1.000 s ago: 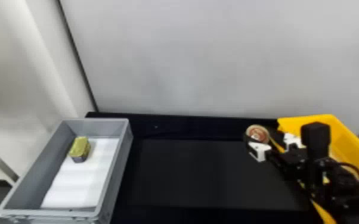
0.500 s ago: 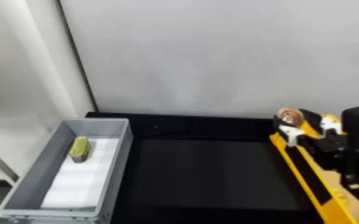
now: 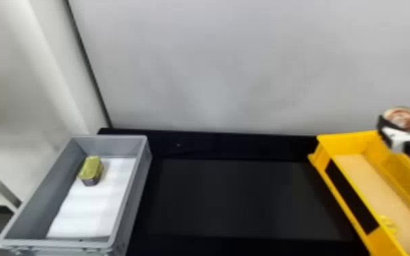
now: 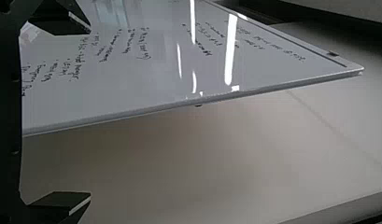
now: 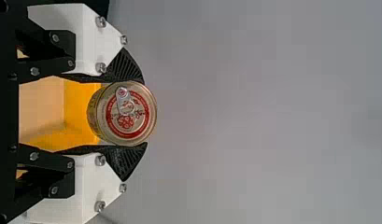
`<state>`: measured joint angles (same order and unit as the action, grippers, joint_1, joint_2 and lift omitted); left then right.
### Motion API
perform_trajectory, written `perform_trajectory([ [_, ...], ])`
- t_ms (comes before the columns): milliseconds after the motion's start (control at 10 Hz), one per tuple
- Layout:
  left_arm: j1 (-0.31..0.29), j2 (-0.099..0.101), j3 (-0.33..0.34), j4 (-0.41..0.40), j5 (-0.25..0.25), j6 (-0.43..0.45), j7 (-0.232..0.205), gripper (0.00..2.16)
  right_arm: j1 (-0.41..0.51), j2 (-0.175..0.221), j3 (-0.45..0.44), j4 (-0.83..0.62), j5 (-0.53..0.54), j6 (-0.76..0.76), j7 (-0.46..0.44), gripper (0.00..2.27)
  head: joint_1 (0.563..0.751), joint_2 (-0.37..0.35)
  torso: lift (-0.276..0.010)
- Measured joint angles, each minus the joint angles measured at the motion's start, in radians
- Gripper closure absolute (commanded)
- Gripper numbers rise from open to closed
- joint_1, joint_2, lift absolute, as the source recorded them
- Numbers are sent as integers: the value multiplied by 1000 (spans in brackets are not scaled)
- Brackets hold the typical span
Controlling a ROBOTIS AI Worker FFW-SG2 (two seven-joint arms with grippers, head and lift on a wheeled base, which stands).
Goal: Pick up the round yellow can and place it in the yellow rectangular box
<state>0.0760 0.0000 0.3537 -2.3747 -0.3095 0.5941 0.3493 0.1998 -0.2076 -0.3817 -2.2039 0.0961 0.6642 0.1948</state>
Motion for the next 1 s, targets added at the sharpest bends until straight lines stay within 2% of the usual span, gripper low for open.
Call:
perform_trajectory([
  [200, 2, 0, 3, 0, 1, 1, -1, 35, 9, 8, -70, -5, 2, -12, -16, 661, 694, 14, -67],
  [500, 2, 0, 2, -1, 1, 1, -1, 35, 22, 33, -132, 48, 8, -39, -19, 661, 694, 14, -67],
  [1000, 2, 0, 1, -3, 1, 1, -1, 35, 25, 65, -148, 219, 7, -94, -46, 661, 694, 14, -67],
])
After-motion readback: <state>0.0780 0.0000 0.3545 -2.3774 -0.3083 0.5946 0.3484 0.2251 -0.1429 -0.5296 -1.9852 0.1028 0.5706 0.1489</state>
